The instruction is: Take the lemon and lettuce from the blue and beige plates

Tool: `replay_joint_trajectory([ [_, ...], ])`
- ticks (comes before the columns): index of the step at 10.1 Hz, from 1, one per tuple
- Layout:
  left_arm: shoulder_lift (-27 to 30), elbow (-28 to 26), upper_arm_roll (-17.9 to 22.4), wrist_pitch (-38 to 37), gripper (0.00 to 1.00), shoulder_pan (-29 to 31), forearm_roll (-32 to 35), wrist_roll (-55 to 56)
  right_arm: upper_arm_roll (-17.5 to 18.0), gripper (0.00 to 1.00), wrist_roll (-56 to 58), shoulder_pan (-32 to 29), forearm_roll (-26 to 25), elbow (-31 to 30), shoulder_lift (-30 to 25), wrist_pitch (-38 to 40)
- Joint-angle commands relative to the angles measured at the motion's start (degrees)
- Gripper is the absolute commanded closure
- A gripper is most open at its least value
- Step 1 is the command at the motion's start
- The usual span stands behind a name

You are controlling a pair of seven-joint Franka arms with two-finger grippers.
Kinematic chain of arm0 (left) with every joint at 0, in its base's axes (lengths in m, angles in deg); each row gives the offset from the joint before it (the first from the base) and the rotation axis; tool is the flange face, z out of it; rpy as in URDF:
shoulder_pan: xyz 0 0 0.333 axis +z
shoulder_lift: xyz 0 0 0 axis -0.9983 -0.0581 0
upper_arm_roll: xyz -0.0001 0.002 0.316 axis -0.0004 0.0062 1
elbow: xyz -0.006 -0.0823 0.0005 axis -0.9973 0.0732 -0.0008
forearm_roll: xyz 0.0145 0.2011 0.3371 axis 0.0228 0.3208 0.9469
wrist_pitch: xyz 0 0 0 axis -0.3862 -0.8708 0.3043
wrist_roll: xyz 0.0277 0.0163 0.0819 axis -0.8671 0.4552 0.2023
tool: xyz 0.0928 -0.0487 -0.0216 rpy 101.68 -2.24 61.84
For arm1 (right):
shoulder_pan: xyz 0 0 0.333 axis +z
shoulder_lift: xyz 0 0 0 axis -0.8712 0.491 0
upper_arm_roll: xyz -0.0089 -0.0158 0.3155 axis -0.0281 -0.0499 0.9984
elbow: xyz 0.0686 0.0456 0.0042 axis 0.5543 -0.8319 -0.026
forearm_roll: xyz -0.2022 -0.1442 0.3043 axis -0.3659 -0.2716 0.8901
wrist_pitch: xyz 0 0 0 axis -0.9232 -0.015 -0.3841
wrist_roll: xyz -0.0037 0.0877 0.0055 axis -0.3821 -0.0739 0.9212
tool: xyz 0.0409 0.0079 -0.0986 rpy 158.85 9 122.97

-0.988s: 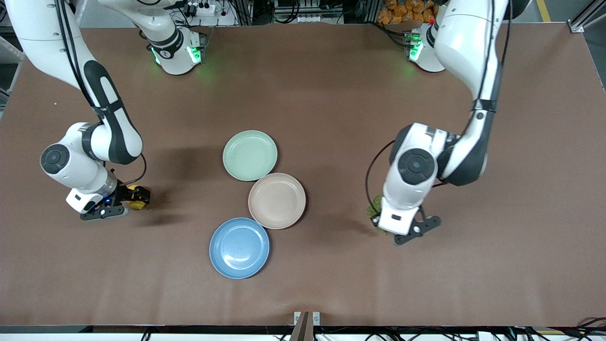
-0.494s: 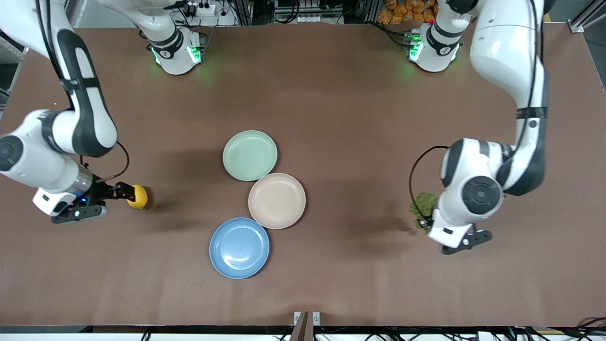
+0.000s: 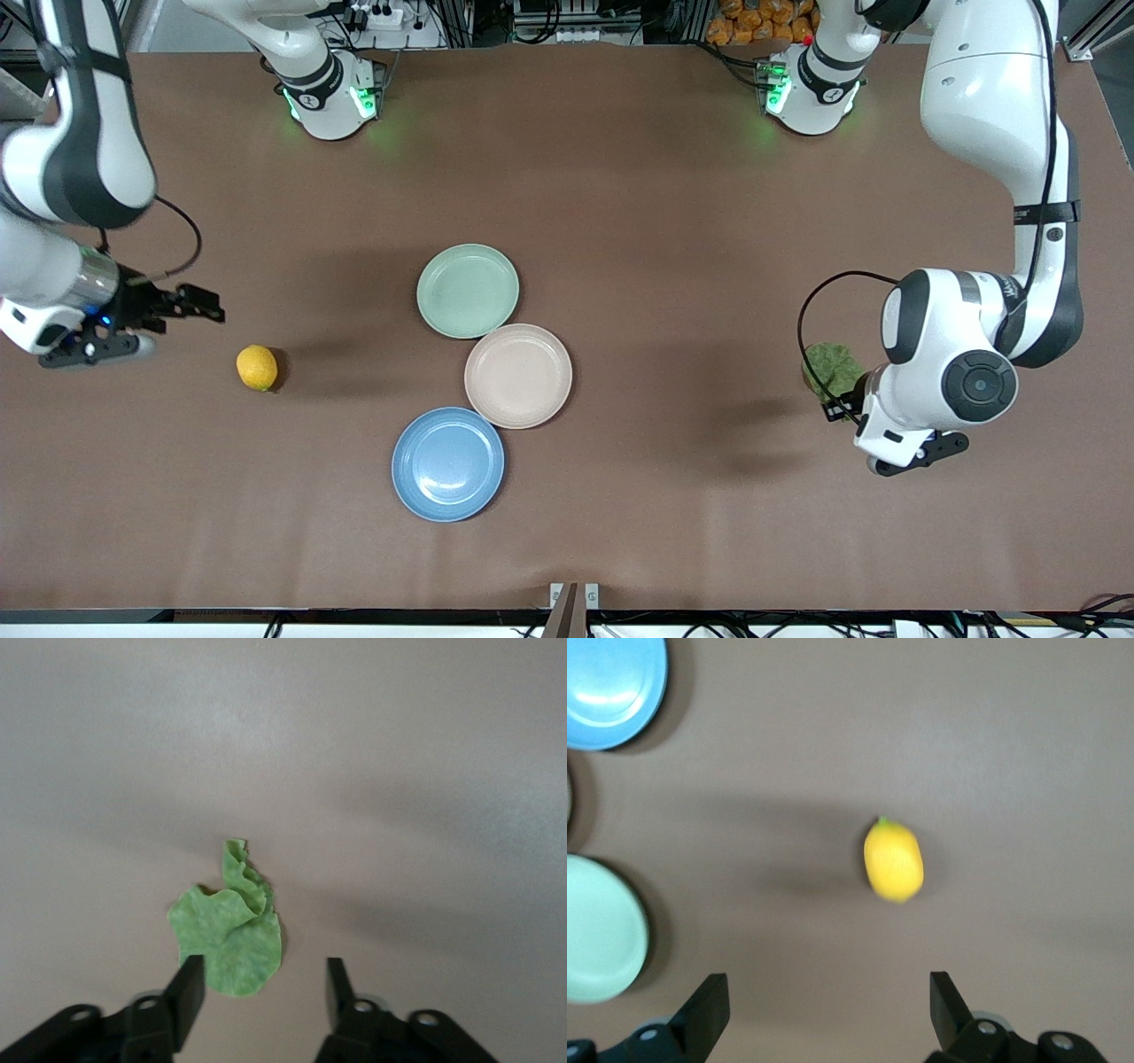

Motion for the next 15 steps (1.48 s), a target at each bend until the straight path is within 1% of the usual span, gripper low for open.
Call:
replay_joint_trajectory([
  [1, 7.2, -8.4, -3.6, 0.6, 0.00, 5.2, -1.4, -1.3, 0.6, 0.00, -1.5, -2.2, -1.5, 1.4, -5.6, 7.8],
  [2, 9.9, -12.3, -6.1, 2.4, 0.00, 7.5, -0.8, -1.5, 0.8, 0.00, -3.1, -2.4, -3.0, 3.5, -7.0, 11.2],
  [4, 18.2, -24.3, -6.4, 10.0, 0.00, 8.0, -0.6, -2.8, 1.0, 0.00, -5.6, -2.2, -3.5, 9.1, -7.2, 18.7],
  [5, 22.2, -29.3, -6.7, 12.8, 0.00, 8.3, -0.5, -3.9, 1.1, 0.00, -7.2, -2.1, -3.9, 10.8, -7.5, 19.6],
  [6, 25.3, -31.7, -10.1, 13.0, 0.00, 11.4, -0.5, -5.0, 1.9, 0.00, -7.7, -2.3, -4.8, 11.6, -8.6, 20.2],
  [7, 27.6, -32.8, -13.2, 13.0, 0.00, 13.6, 0.5, -5.2, 2.7, 0.00, -8.3, -2.4, -5.5, 12.8, -9.0, 21.1],
  [9, 31.8, -32.8, -14.0, 12.5, 0.00, 13.6, 1.5, -5.3, 2.8, 0.00, -8.6, -2.4, -6.1, 18.0, -8.9, 25.0],
  [10, 33.6, -32.2, -14.0, 12.4, 0.00, 13.5, 1.6, -5.5, 2.8, 0.00, -8.5, -2.3, -6.2, 19.5, -8.8, 25.5],
  [11, 35.5, -31.1, -14.0, 12.2, 0.00, 13.3, 1.7, -7.1, 2.8, 0.00, -8.5, -2.1, -6.1, 21.1, -8.4, 25.5],
  [12, 36.5, -29.2, -14.0, 10.4, 0.00, 13.1, 3.3, -7.9, 2.8, 0.00, -8.5, -1.8, -5.9, 22.2, -7.9, 25.6],
  [13, 36.9, -26.2, -14.0, 6.4, 0.00, 12.8, 4.0, -8.1, 2.8, 0.00, -8.5, -1.6, -5.6, 22.6, -7.6, 25.5],
  [15, 36.9, -17.6, -14.7, -5.6, 0.00, 12.4, 4.1, -14.3, 2.8, 0.00, -8.8, -1.7, -5.2, 22.6, -7.6, 25.5],
])
